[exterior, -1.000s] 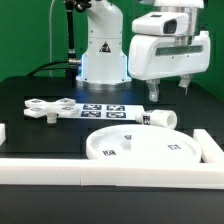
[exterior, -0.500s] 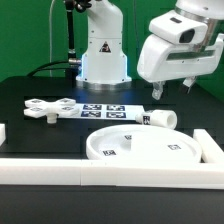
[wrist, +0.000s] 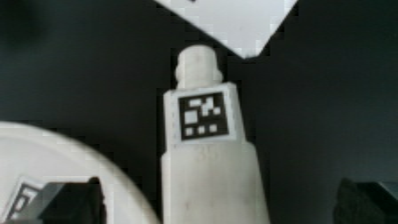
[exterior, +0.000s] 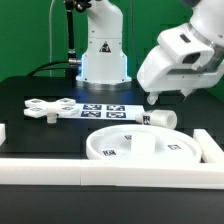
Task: Assemble round table
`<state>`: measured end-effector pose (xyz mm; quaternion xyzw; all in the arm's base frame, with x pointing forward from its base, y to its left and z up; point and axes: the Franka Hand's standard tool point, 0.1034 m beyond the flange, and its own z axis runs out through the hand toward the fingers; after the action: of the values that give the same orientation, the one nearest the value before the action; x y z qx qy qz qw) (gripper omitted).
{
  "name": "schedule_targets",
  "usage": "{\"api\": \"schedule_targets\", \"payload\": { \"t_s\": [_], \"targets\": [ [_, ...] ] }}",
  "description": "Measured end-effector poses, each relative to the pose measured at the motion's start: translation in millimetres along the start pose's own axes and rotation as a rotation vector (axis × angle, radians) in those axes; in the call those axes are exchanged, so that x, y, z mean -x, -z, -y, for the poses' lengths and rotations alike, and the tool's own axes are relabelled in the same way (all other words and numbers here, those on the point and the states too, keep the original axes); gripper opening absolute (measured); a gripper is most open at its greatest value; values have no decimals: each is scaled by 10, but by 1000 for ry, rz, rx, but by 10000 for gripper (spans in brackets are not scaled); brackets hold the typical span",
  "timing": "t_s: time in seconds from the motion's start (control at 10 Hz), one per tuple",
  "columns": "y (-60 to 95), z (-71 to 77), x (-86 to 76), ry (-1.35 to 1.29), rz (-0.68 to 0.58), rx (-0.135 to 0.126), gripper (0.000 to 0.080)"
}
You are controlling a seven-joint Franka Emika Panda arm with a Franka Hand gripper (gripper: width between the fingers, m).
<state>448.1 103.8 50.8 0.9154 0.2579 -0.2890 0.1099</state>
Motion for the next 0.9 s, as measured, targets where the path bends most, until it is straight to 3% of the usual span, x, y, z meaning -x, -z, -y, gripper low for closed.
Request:
{"api": "schedule_targets", "payload": {
  "t_s": [0.3, 0.6, 0.7, 0.9],
  "targets": [
    [-44, 29, 22, 9, 200, -7, 649],
    [-158, -74, -74, 32, 345, -15, 649],
    [-136, -102, -150, 31, 326, -17, 649],
    [-145, -93, -141, 33, 327, -17, 649]
  ]
}}
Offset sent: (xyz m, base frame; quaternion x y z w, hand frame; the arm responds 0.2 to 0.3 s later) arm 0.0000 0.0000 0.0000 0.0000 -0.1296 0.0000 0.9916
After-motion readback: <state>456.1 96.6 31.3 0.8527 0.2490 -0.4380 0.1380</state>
